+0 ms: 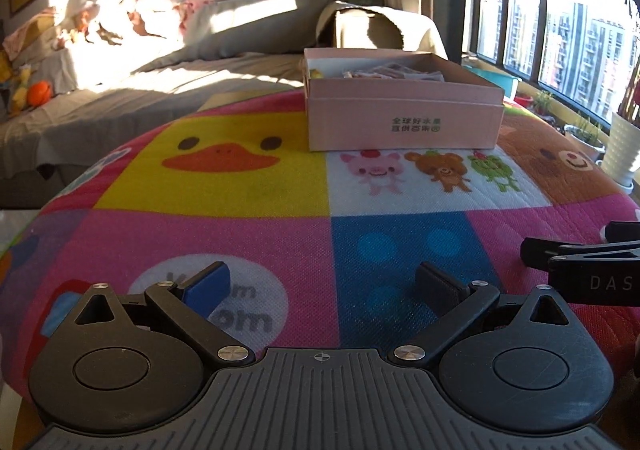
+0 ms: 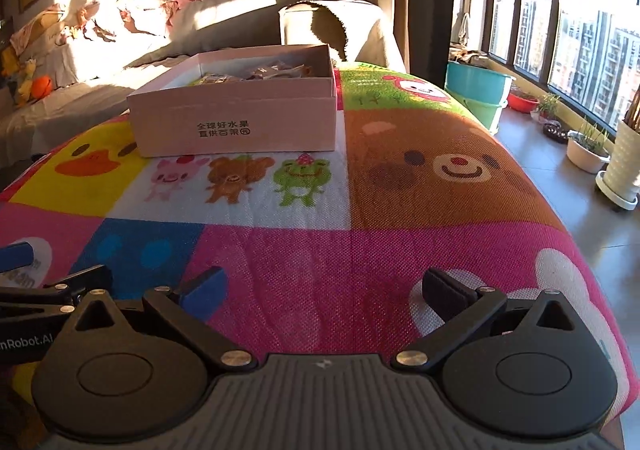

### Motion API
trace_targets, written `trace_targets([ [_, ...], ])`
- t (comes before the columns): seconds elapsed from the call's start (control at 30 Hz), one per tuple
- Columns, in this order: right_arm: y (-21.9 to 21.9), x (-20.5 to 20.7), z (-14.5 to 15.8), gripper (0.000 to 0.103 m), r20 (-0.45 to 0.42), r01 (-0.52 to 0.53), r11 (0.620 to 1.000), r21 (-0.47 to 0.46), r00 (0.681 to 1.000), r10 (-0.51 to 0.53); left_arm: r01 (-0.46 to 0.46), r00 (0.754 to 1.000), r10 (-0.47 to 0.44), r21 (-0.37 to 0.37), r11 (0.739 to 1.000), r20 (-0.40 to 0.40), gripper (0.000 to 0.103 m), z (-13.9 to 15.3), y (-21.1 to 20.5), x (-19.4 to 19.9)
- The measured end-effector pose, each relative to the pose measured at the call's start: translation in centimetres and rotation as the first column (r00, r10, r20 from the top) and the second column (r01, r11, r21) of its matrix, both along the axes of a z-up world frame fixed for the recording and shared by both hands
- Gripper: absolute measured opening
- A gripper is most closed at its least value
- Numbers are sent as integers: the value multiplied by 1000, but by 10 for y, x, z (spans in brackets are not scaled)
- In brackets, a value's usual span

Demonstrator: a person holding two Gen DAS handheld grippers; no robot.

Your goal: Organize objects

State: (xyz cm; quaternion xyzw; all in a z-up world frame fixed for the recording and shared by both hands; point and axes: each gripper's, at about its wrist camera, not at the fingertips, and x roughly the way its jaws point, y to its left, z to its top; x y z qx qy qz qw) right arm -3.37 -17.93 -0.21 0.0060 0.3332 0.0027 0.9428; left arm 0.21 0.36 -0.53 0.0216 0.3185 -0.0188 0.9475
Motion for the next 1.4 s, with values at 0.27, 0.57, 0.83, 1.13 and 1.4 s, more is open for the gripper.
trace_targets([
  [0.27,-4,-8,-1,103,31,-91,995,-30,995,92,-18,1000,18,-12,1000,-6,103,-1,-1,5],
  [0.57,-5,0,-2,103,23,-79,997,-1,997,79,-28,1000,28,-14,1000,-6,103,-1,-3,3],
  [0.83,-5,-1,-2,103,23,-78,997,-2,997,78,-28,1000,28,-13,1000,-6,103,-1,-3,2],
  [1.13,-5,-1,-2,103,23,-77,997,-2,997,78,-33,999,33,-27,999,-8,103,-1,-2,2],
  [1.4,-4,-1,-2,103,23,-78,997,0,997,78,-33,999,33,-26,999,-8,103,-1,0,4],
])
